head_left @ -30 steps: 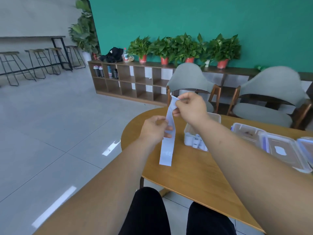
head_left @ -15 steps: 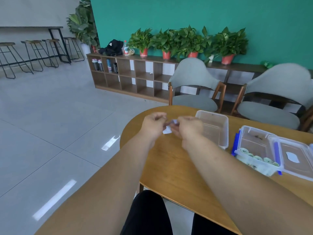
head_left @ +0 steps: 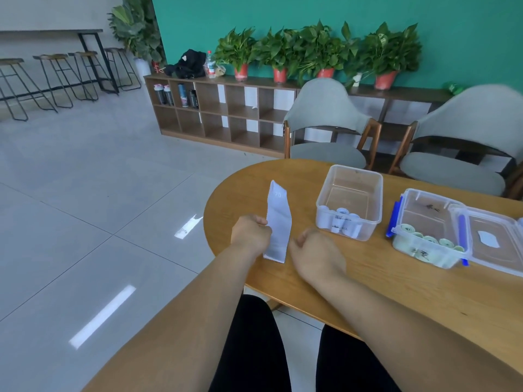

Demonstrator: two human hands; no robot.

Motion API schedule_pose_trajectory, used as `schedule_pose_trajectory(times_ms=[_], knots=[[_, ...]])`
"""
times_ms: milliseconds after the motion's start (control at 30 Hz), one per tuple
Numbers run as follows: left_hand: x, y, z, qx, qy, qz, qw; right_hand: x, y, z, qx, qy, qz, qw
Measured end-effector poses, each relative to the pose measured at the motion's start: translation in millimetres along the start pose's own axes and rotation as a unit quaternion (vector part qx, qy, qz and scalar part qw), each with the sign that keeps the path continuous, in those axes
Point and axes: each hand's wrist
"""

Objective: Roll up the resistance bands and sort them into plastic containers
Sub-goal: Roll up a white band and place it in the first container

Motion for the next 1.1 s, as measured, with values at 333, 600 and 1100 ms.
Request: schedule_pose_trajectory(times_ms=[333,600,1100], knots=[[6,-8,13,-0.092,0.188,0.041,0.977,-18,26,-8,0.131,0.010,0.059,0.990],[12,-1,27,-0.135,0.243,0.076,0.958,-23,35,-15,0.186,0.027,0.071,0.979],[15,21,42,-0.253,0.380,0.027,0.889,-40,72,4,0.198,-0.117,0.039,0.972]])
Point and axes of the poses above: each hand's wrist, its own y-axis towards the middle knuckle, its own x-axis out of the back of the hand, z = x × y, and after that the axes turned 5 degrees about -x, right-handed
